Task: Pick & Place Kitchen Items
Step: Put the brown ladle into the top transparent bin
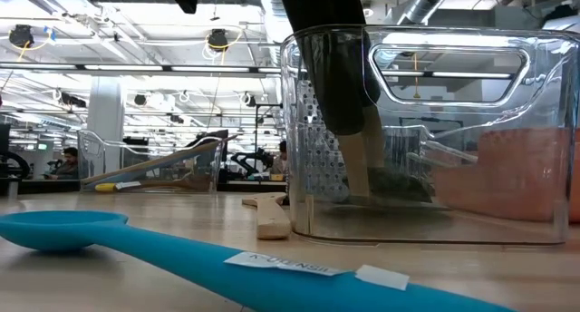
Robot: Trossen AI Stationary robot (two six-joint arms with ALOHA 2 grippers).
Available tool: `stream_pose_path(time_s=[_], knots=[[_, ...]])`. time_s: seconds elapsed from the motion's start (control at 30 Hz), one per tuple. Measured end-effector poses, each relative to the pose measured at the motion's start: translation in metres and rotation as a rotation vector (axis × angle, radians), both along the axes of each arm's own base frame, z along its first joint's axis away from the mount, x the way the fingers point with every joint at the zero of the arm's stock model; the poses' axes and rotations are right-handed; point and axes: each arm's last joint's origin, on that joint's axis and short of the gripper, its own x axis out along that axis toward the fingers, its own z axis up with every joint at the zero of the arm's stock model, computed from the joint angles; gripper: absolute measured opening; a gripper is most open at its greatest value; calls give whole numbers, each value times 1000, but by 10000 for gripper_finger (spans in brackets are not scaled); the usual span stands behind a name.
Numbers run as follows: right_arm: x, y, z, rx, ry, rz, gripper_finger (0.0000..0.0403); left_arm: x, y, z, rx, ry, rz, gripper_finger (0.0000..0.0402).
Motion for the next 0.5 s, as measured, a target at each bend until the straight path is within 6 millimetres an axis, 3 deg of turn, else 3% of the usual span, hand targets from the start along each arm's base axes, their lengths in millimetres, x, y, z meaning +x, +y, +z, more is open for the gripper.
stream_pose_path(time_s=[0.17,0.37,0.5], knots=[[-9,-10,-24,-20,-96,-4,23,5,3,1,-69,-40,27,2],[7,-22,-49,-51,-209,-61,23,21,-2,-7,-103,-87,28,2],[22,-21,-64,-89,-171,-74,23,29,-2,-16,-96,-68,37,2]])
